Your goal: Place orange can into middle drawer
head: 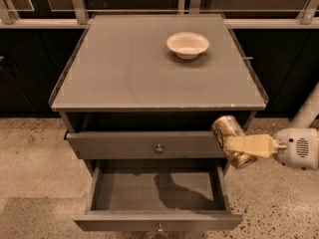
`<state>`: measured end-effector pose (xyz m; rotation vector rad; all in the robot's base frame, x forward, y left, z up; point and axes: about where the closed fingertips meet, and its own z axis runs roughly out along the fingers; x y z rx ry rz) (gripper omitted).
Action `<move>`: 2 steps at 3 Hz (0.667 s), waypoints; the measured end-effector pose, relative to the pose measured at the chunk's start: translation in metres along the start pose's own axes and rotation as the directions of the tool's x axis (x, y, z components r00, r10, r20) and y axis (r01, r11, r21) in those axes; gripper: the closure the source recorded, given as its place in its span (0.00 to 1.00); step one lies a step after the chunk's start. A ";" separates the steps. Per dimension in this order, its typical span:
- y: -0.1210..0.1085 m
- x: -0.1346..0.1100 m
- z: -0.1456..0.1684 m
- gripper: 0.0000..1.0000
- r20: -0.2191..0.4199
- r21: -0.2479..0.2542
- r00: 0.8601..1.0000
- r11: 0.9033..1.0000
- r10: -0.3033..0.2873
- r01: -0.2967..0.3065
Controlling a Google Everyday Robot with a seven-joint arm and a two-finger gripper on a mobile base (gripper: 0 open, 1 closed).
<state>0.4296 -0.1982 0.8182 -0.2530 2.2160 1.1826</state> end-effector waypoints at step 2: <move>0.003 -0.003 -0.004 1.00 0.030 0.017 0.999 1.000 -0.014 0.013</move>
Offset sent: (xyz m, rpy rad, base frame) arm -0.0027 -0.0065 0.0164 -0.0121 -0.0627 -0.0517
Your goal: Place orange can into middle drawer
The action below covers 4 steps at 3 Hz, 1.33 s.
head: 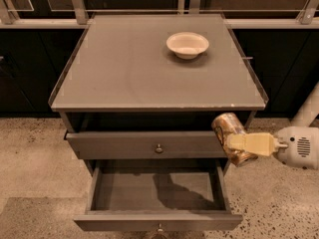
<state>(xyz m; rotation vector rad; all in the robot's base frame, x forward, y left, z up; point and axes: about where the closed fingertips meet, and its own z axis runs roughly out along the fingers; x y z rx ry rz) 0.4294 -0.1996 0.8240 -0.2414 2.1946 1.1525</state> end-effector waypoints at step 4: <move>-0.137 0.153 0.108 1.00 0.120 0.032 0.922 0.927 0.369 -0.375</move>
Offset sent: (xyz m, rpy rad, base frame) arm 0.0034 -0.0190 -0.2045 0.2641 0.2704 -0.3462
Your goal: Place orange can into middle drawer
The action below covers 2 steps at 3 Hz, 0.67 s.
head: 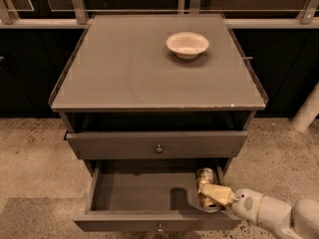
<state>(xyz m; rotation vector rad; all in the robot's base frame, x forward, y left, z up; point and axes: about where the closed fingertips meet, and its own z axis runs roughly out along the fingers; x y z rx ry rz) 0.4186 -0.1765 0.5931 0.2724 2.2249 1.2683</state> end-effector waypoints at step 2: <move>-0.013 0.012 0.011 1.00 -0.017 0.054 1.000 0.999 -0.001 0.001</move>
Offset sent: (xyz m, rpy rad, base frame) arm -0.0060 0.0086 -0.0243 -0.1414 0.0548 0.0005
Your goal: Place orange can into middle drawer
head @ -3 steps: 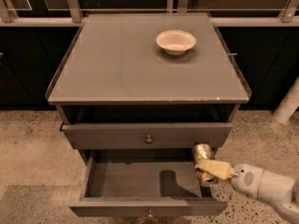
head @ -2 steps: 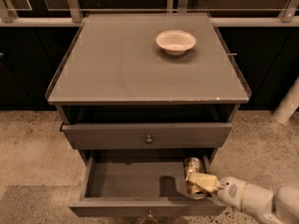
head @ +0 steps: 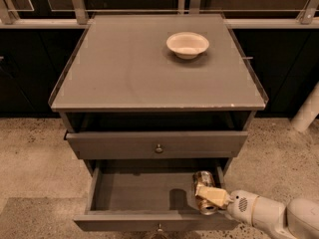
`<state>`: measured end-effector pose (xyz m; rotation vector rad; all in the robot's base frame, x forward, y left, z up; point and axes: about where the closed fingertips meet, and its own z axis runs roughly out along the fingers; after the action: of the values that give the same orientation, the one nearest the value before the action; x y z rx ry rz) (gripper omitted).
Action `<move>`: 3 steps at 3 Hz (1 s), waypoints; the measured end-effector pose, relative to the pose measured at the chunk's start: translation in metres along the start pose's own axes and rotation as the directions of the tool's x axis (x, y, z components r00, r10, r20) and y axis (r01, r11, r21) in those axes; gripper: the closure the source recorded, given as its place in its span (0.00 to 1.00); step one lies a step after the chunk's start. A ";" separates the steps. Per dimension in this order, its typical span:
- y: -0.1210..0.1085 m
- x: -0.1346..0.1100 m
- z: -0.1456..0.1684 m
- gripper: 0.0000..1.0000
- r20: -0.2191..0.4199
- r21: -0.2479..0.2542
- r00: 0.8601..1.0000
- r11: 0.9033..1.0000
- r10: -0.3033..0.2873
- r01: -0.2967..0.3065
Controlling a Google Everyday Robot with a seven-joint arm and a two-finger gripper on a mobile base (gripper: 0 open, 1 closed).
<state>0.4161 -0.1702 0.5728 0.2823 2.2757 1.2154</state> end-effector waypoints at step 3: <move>-0.091 0.037 0.075 1.00 -0.059 0.040 0.990 0.991 0.127 -0.124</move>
Offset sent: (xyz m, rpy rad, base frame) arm 0.0180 0.0211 -0.1755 0.0580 0.1987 -0.0224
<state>0.4327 -0.1541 0.4517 0.4124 2.3658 1.2618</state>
